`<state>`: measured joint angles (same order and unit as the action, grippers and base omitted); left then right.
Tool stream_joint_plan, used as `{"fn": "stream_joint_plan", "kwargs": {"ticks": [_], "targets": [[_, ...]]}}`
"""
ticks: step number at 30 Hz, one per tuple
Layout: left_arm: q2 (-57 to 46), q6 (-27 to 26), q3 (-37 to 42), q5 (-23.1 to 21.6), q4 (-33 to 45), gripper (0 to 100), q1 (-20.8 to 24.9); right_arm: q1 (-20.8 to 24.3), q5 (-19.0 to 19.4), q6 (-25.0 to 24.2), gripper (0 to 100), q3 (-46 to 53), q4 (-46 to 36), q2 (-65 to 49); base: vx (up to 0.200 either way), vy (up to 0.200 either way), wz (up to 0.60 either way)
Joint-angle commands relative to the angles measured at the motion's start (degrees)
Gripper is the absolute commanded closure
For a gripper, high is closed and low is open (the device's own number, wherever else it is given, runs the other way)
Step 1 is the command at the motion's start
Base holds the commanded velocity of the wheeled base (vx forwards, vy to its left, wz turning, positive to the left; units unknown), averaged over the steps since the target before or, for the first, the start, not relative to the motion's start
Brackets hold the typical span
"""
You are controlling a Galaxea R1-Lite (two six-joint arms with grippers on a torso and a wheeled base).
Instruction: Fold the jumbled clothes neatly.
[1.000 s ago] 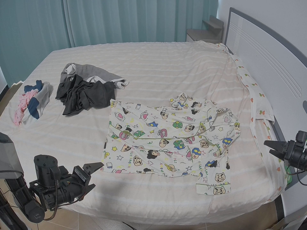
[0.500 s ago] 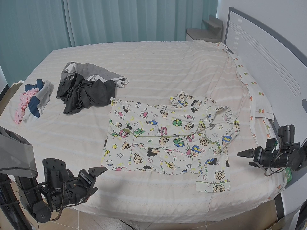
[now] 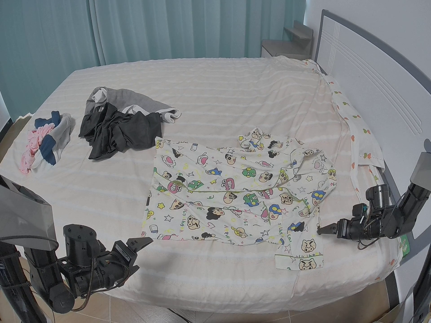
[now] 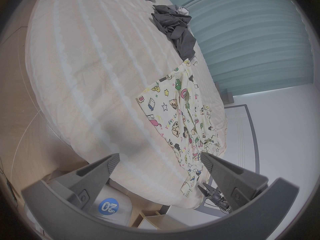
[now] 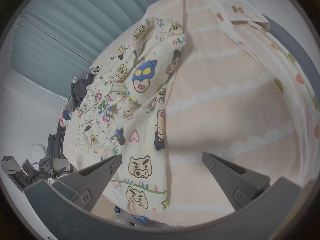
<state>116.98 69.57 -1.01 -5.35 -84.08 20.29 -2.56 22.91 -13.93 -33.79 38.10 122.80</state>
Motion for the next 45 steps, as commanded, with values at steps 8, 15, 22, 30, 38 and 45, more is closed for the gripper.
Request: {"fn": "stream_joint_plan", "kwargs": {"ticks": [8,15,22,30,38,45], "targets": [[0.27,-0.05,1.01,-0.01,-0.03,0,0.19,3.18,2.14,-0.48,0,-1.10,0.05,3.15,0.000,0.000,0.00],[0.27,-0.05,1.01,-0.01,-0.03,0,0.19,3.97,2.23,-0.48,0,-2.42,0.22,5.52,0.000,0.000,0.00],[0.27,-0.05,1.01,-0.01,-0.03,0,0.19,4.41,2.49,-0.83,0,-2.51,0.22,5.70,0.000,0.000,0.00],[0.27,-0.05,1.01,0.08,-0.03,0,0.19,5.72,2.58,-0.92,0,-1.98,0.22,5.70,0.000,0.000,0.00],[0.27,-0.14,1.01,0.17,-0.47,0,0.19,5.99,2.93,-0.92,100,-1.72,0.31,7.46,0.000,0.000,0.00],[0.27,-0.14,1.01,0.17,-0.74,0,0.19,4.67,2.85,-0.92,100,0.04,0.31,6.23,0.000,0.000,0.00]]}}
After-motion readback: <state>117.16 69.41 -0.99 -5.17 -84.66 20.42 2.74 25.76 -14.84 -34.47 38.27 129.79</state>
